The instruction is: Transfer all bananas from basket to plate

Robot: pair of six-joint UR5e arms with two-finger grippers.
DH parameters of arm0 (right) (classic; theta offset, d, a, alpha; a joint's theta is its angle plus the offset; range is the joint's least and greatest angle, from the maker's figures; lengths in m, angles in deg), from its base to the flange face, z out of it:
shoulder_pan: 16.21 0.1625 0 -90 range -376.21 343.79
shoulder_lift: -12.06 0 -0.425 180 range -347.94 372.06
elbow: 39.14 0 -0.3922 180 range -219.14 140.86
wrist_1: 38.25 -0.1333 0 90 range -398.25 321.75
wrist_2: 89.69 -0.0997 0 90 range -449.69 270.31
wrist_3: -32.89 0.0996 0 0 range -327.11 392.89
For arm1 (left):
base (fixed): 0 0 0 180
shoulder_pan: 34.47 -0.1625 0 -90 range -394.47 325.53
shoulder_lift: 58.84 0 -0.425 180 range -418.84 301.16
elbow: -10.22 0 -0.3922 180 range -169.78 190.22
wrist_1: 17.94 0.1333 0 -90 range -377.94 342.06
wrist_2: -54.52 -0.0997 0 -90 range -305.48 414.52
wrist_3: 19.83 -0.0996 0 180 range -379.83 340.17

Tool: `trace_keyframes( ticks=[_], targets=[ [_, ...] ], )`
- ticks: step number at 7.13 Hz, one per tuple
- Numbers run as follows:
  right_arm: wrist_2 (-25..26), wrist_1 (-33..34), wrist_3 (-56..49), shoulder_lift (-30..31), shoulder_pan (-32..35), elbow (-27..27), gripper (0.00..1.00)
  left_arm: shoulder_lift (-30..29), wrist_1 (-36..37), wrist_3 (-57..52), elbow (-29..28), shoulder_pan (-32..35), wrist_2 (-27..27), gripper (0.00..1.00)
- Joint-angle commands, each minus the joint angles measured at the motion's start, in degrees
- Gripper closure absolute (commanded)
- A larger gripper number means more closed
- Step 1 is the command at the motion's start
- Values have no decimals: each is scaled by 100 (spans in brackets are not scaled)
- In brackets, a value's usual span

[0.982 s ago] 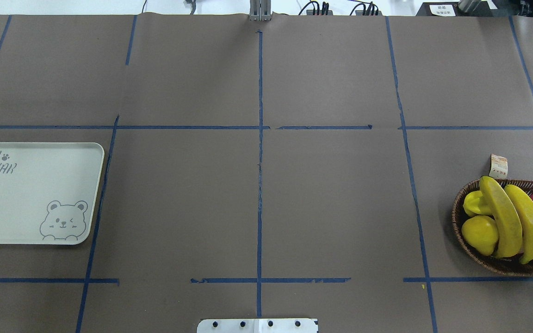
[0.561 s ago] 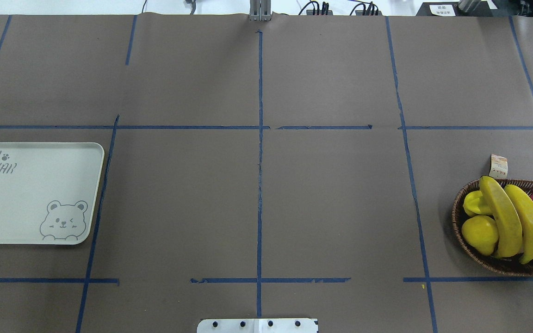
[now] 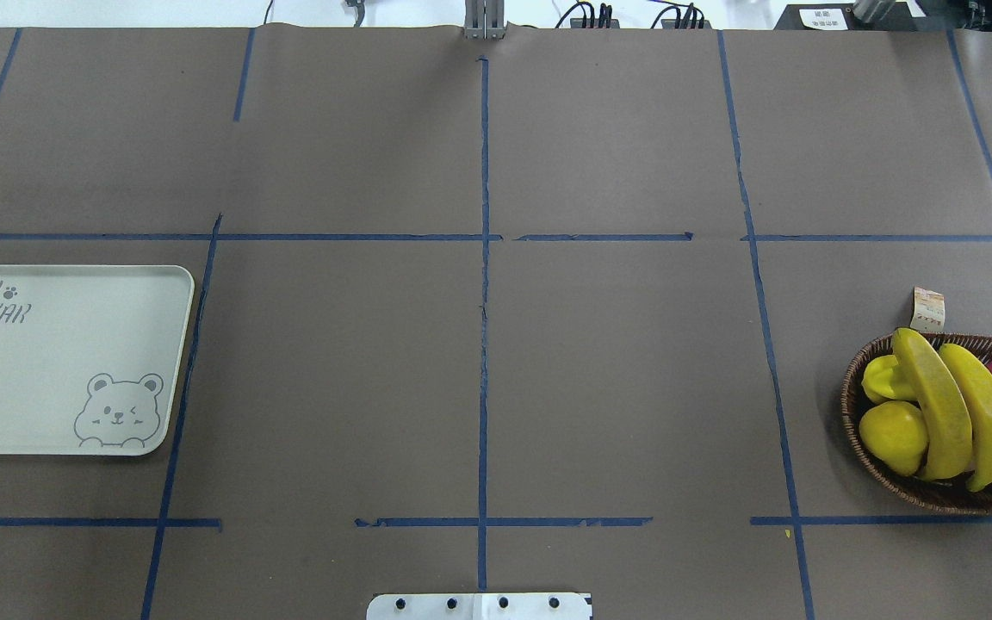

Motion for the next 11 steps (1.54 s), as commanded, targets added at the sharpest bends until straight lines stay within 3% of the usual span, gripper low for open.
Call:
trace_keyframes(
  ticks=[1,4,6,9,11],
  targets=[
    [-1,3,14,1,-161,-6,29,-3,4,0,-1,-1,0,0],
    [34,11,14,-52,-354,-50,67,-3,21,0,-1,-1,0,0],
    [34,11,5,-17,-285,185,86,-3,21,0,8,-1,0,0],
    [34,29,-56,387,-66,905,94,-3,-22,0,-1,-9,0,0],
    [-263,3,-135,-23,583,1022,94,-20,-40,-35,121,-358,-26,0]
  ],
)
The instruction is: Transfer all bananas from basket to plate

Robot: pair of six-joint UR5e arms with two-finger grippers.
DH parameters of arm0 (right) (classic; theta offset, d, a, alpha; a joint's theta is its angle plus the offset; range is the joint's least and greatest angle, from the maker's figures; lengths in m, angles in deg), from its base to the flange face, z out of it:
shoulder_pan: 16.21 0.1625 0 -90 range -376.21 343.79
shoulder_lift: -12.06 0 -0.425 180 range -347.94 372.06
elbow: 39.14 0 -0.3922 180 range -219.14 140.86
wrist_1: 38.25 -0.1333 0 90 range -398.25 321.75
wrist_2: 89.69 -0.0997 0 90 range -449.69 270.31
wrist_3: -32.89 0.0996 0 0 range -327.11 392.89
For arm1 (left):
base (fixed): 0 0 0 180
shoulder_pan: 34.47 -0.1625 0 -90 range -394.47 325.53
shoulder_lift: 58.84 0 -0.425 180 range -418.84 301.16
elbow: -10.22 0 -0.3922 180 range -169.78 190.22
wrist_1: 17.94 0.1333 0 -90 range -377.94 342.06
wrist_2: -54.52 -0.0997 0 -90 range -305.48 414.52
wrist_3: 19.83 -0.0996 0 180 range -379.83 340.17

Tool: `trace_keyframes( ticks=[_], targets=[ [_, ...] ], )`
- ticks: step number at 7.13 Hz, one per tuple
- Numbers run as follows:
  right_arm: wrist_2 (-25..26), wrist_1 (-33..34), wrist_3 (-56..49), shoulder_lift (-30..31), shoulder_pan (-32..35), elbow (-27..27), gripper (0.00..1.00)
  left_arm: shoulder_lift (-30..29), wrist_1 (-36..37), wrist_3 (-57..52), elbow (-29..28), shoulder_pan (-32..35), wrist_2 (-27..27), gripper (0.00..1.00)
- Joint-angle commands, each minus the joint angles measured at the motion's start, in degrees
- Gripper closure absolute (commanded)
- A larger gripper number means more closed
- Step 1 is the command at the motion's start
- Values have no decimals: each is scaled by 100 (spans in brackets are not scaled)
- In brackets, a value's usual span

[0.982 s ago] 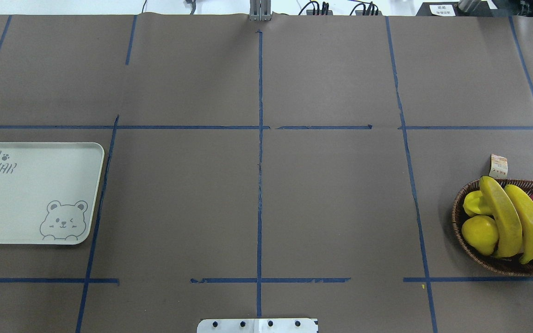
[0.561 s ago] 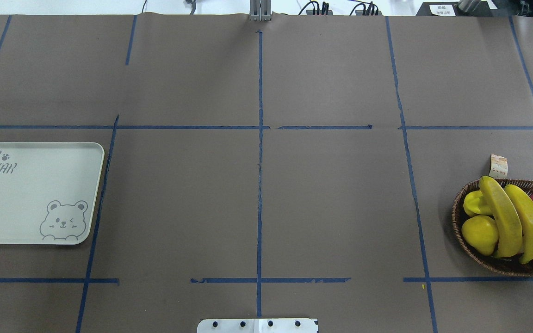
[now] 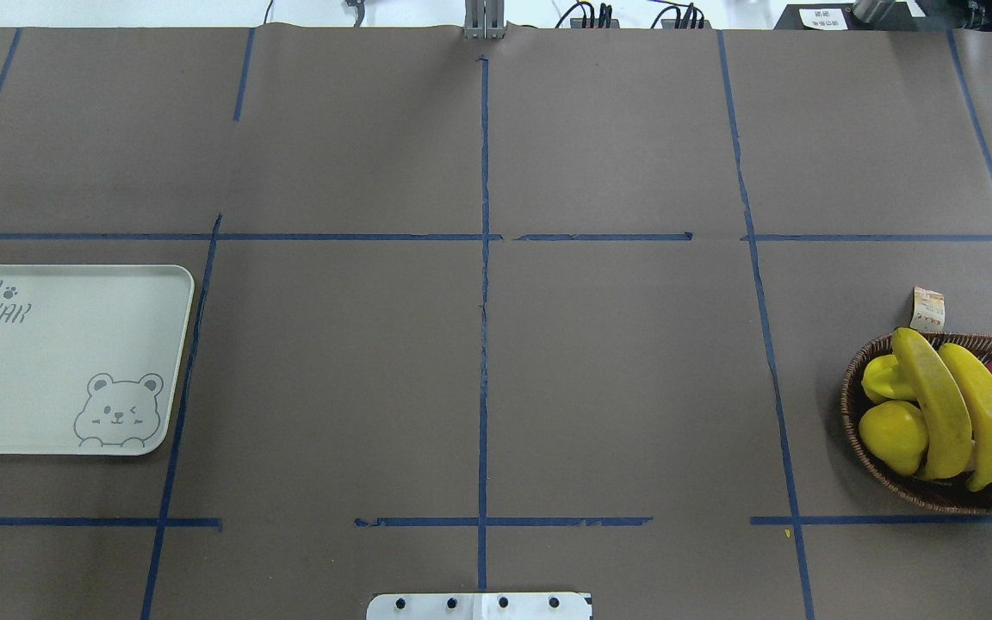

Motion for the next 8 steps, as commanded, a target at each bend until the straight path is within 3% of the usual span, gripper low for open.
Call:
trace_keyframes(
  ticks=[1,3,4,6,8],
  targets=[
    [-677,-69,-44,-553,620,76,94,-56,-5,-10,165,-344,-56,0],
    [-884,-87,52,-1179,614,-11,92,-309,-293,17,447,-389,-3,0],
    [-901,-122,261,-1642,596,-142,90,-511,-799,17,395,-407,-21,0],
    [-753,-358,1828,-2730,-103,-510,87,-821,-1164,130,316,-922,154,0],
    [175,-420,3017,-3863,-1078,-905,87,-1031,-1854,2045,308,-1529,304,0]
  ],
)
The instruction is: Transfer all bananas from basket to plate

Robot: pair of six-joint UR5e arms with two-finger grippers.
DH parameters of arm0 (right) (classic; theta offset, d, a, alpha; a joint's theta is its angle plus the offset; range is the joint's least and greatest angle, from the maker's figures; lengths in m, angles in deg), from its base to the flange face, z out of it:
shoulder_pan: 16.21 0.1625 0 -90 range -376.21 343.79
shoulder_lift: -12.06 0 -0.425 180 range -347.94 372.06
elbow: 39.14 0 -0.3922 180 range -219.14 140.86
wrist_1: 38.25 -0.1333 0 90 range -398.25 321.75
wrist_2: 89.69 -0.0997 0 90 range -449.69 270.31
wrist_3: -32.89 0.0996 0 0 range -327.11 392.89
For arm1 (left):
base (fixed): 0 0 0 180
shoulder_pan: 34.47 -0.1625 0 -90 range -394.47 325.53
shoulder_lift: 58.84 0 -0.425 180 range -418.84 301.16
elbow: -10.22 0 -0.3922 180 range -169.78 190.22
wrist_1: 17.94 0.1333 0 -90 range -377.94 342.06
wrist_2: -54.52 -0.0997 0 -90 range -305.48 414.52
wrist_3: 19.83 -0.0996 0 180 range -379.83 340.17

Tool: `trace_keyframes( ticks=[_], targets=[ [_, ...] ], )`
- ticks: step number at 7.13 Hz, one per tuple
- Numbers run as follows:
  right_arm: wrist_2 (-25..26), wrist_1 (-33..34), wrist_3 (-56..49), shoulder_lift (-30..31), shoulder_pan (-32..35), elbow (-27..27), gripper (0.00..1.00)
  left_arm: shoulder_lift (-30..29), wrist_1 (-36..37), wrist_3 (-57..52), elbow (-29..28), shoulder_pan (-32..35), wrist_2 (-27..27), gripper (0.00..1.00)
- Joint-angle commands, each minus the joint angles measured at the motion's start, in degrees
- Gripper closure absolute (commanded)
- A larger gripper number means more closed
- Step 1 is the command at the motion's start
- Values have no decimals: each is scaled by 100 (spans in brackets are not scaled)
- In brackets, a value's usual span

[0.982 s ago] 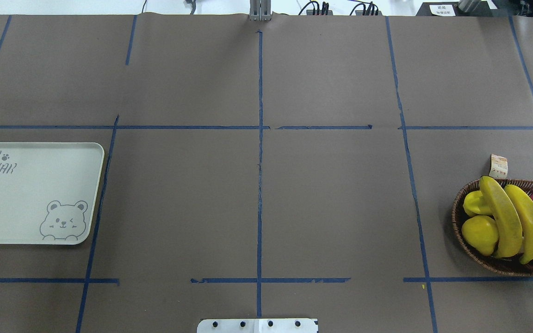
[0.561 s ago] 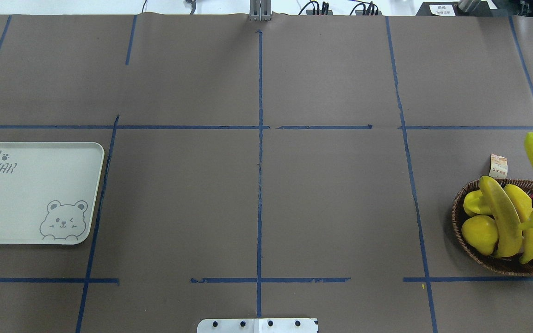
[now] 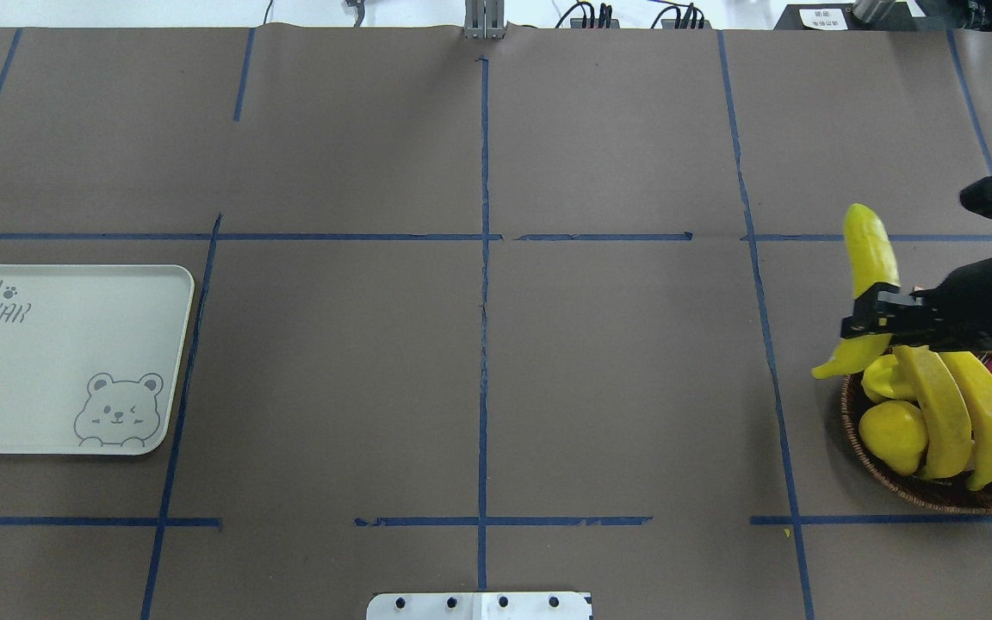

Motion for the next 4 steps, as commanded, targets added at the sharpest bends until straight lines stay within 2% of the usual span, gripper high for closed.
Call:
trace_keyframes(
  ticks=[1,2,3,4],
  targets=[
    [601,-106,1015,-1347,-802,-680,86,-339,-1063,1934,-133,-897,68,0],
    [750,-220,1008,-1719,-987,-928,84,-654,-1461,2595,-151,-1354,68,0],
    [838,-804,1165,-1888,-1111,-1287,82,-962,-1682,3646,-56,-1750,68,0],
    [1013,-1837,1253,-1898,-1294,-1734,81,-1435,-1841,4492,-46,-2242,68,0]
  ],
)
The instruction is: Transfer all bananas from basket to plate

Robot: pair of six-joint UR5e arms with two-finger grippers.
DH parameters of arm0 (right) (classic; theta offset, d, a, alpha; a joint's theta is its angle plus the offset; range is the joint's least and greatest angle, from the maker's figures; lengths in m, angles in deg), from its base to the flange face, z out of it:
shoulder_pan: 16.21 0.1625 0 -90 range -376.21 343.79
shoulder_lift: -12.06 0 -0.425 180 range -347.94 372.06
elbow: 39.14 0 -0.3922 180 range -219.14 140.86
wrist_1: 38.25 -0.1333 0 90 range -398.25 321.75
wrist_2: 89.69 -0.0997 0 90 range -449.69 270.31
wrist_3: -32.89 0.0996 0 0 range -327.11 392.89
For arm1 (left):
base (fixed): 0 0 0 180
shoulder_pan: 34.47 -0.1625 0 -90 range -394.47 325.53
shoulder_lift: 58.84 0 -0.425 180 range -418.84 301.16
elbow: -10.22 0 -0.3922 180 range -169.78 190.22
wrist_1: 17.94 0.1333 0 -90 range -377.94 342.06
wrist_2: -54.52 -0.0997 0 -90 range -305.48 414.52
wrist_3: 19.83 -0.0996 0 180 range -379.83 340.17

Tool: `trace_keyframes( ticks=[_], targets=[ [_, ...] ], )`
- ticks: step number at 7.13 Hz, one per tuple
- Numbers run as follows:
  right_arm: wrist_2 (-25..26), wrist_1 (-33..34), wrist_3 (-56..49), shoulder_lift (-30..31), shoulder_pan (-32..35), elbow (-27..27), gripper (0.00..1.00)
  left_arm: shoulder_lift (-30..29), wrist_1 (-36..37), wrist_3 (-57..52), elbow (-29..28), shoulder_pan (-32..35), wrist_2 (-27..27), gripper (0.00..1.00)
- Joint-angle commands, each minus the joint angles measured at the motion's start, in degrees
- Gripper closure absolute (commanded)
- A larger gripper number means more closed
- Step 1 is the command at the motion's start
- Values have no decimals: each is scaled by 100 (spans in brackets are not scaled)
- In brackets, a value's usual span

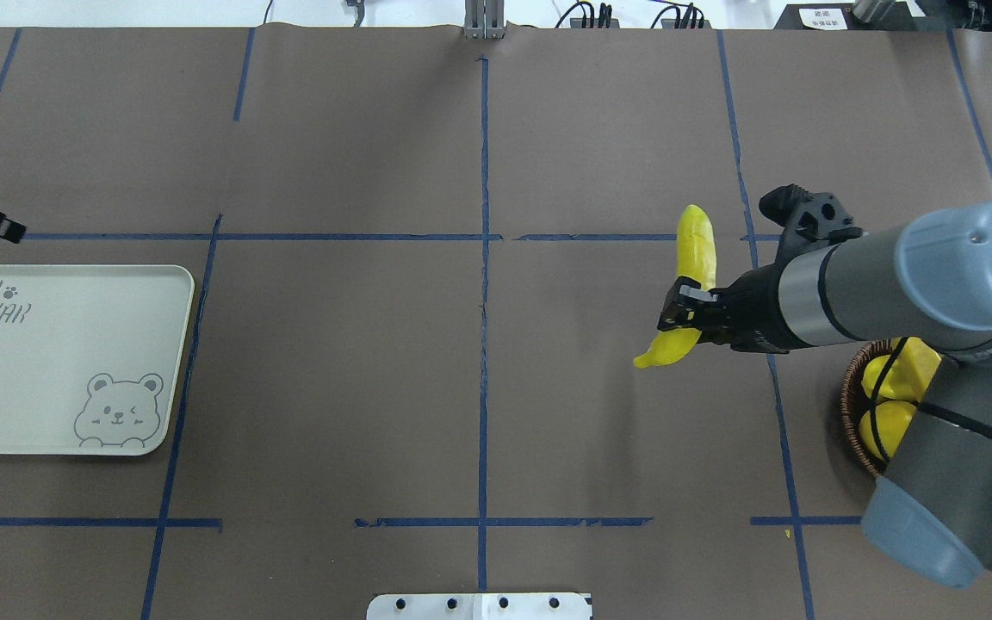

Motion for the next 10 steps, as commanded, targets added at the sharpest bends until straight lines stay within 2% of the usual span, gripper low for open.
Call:
trace_keyframes(
  ticks=[1,2,3,4,6,7,10],
  targets=[
    [385,-1951,148,-209,-456,-958,81,-1036,-274,1808,-38,-960,-17,0],
    [430,-2683,174,-401,-607,-1345,81,-1642,-274,2390,-143,-1338,-69,0],
    [596,-2759,183,-681,-773,-1523,81,-1978,-318,2874,-266,-1437,-218,1],
    [1024,-2743,183,-884,-984,-1647,81,-2234,-536,3636,-311,-1865,-941,1],
    [1134,-2734,200,-982,-1109,-1657,81,-2683,-792,4257,-731,-2350,-1535,1],
    [1143,-2725,200,-1009,-1135,-1657,81,-2711,-923,4381,-812,-2553,-1912,1],
    [1143,-2743,200,-1018,-1135,-1648,81,-2966,-960,4760,-1189,-2642,-2029,1]
  ],
)
